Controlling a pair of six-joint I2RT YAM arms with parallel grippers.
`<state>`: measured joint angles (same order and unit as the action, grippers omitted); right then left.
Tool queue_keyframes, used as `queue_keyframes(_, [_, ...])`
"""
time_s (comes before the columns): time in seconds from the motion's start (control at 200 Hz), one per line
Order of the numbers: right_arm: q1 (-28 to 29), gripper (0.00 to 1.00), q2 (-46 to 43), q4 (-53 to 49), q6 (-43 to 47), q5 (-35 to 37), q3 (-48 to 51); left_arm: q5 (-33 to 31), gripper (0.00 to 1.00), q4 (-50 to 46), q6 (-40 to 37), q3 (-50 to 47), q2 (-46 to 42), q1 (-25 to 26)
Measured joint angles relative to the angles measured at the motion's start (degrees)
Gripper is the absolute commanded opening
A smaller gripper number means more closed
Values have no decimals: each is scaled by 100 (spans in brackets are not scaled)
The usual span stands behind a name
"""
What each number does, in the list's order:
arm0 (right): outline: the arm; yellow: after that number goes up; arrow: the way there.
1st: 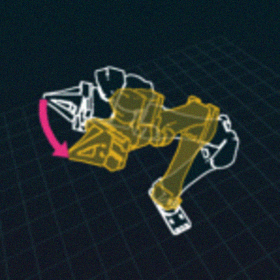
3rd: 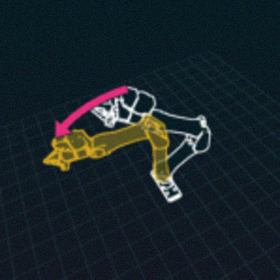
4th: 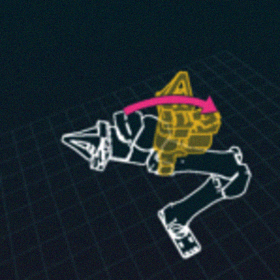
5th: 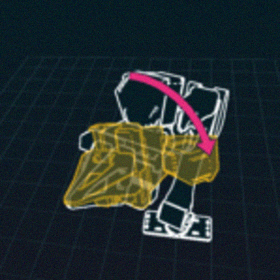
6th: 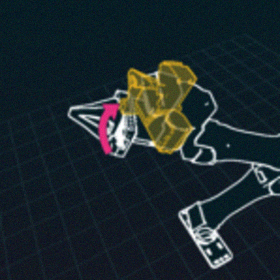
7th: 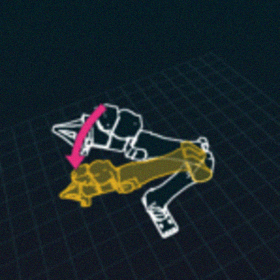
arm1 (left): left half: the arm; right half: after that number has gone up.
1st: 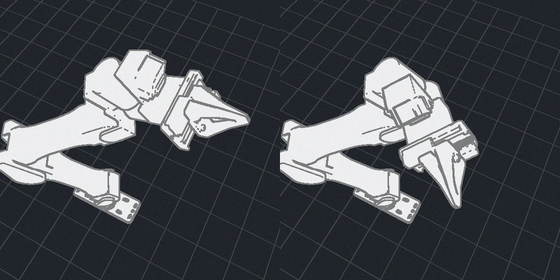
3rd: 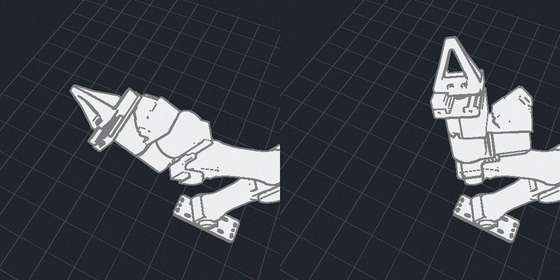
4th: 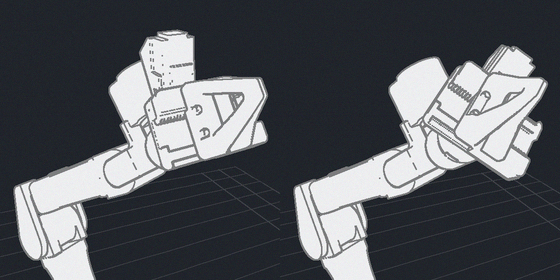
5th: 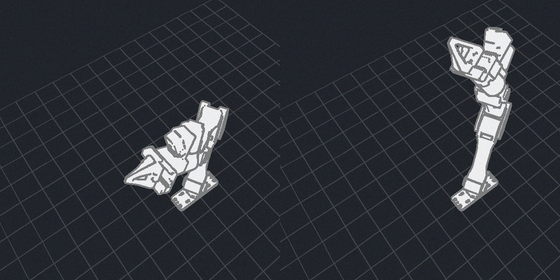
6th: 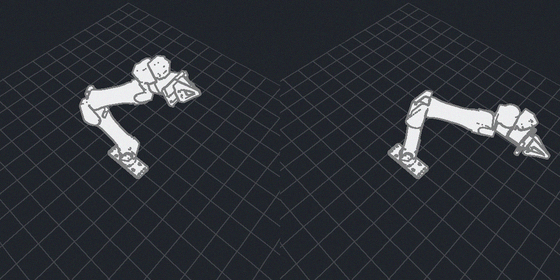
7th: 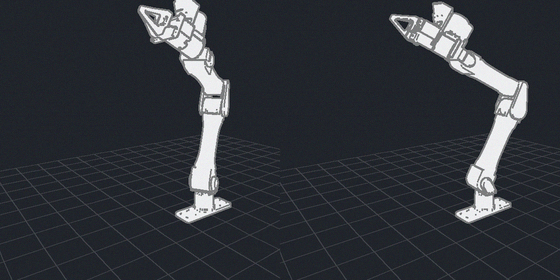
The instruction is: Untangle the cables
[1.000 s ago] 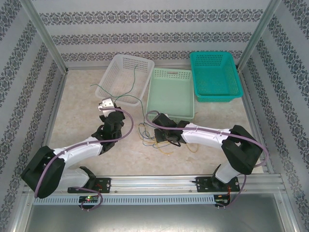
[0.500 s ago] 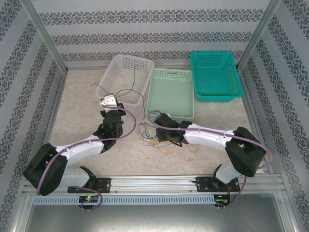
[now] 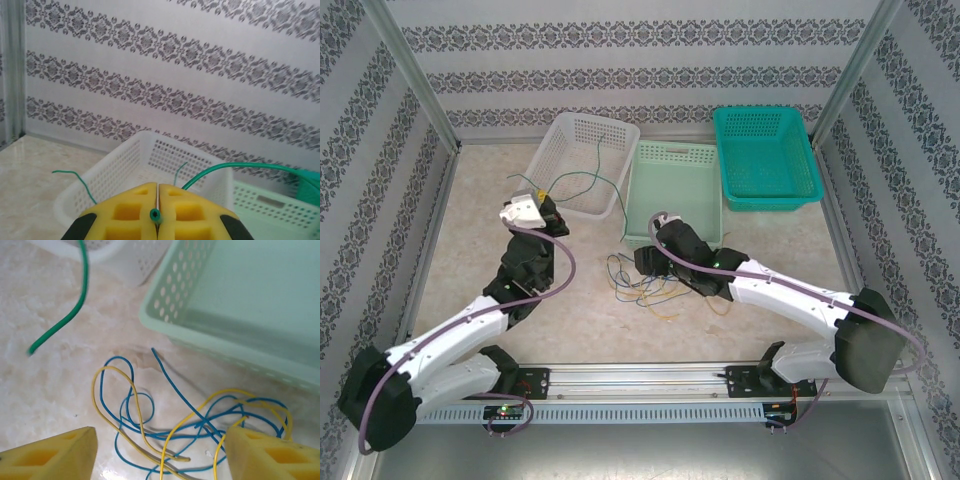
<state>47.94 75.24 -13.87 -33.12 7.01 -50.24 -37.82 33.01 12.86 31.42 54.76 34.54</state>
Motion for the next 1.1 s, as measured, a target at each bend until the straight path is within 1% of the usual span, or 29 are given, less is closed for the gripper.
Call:
queue_keyframes(0.125, [-151,79,0,175,144,-149,0,431,0,-417,282,0,-332,0])
queue_keyframes(0.285, [-339,79,0,584,273,-411,0,911,0,-837,522,0,-398,0])
queue_keyframes(0.435, [-498,78,0,929,310,-763,-2,1198,0,-1034,608,4,-380,0])
queue_keyframes(0.615, [-498,77,28,1172,313,-1108,-2,1375,0,-1121,710,68,-297,0])
queue_keyframes(0.694, [-498,74,118,1215,323,-1158,-2,1447,0,-1119,763,79,-291,0])
queue_keyframes(0.749, [-498,68,212,1222,348,-1165,-4,1493,0,-1119,811,90,-284,0])
queue_keyframes(0.799, [-498,56,319,1200,411,-1176,-22,1523,0,-1119,861,101,-278,0])
queue_keyframes(0.899, [-494,26,522,1137,525,-1233,-98,1513,0,-1121,955,131,-273,0])
queue_keyframes(0.944, [-492,17,577,1060,553,-1246,-140,1478,0,-1123,984,146,-273,-4])
queue_keyframes(1.049, [-417,2,592,763,750,-1128,-205,1381,0,-1134,1071,160,-356,-57])
queue_keyframes(1.069, [-387,0,592,647,863,-1075,-236,1366,0,-1143,1113,160,-389,-85])
queue_keyframes(1.099, [-334,0,595,501,960,-1001,-273,1346,0,-1158,1169,160,-452,-149])
